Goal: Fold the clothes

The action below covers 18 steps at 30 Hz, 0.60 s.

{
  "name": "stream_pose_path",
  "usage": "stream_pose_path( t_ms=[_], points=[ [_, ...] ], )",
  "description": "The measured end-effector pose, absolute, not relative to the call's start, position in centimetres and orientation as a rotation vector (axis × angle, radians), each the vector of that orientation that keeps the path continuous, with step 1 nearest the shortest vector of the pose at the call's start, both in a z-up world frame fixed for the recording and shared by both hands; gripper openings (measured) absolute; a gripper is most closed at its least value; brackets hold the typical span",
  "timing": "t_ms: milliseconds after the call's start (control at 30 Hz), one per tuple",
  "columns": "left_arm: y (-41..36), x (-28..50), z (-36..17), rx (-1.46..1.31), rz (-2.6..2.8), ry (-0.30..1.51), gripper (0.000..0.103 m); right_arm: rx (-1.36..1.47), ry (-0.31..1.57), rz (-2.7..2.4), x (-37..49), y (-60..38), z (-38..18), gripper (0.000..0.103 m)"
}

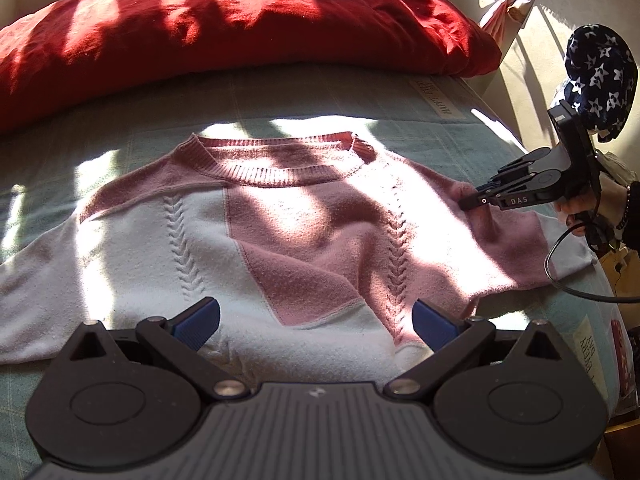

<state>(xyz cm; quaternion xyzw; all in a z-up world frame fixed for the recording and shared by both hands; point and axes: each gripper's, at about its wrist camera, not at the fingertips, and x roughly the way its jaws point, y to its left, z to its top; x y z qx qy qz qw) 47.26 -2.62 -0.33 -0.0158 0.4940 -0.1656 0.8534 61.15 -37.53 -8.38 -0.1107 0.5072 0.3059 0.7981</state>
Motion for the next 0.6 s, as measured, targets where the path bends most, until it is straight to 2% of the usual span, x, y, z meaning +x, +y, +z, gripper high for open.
stream_pose_path(
  t_ms=[167, 200, 267, 433, 500, 600],
  points=[
    [-2.4, 47.4, 0.0, -0.040, -0.355, 1.031, 0.101, -0.329, 1.064, 0.497, 62.5, -37.5, -7.8, 0.008],
    [-2.3, 47.4, 0.1, -0.040, -0.356, 1.028, 0.101, -0.342, 1.066, 0.453, 62.9, -37.7, -8.0, 0.000],
    [-2.1, 47.2, 0.3, -0.037, -0.356, 1.023, 0.101, -0.357, 1.072, 0.361, 63.8, -38.4, -8.5, 0.001],
    [-0.7, 46.3, 0.6, -0.044, -0.332, 1.012, 0.101, -0.154, 1.038, 0.335, 62.1, -40.0, -6.0, 0.015],
    [-0.2, 46.0, 0.5, -0.056, -0.317, 1.015, 0.101, -0.143, 1.047, 0.362, 60.3, -38.7, -5.7, 0.028],
    [0.6, 45.3, 0.5, -0.078, -0.307, 1.017, 0.101, -0.135, 1.069, 0.406, 57.6, -36.6, -5.6, 0.036]
  ],
)
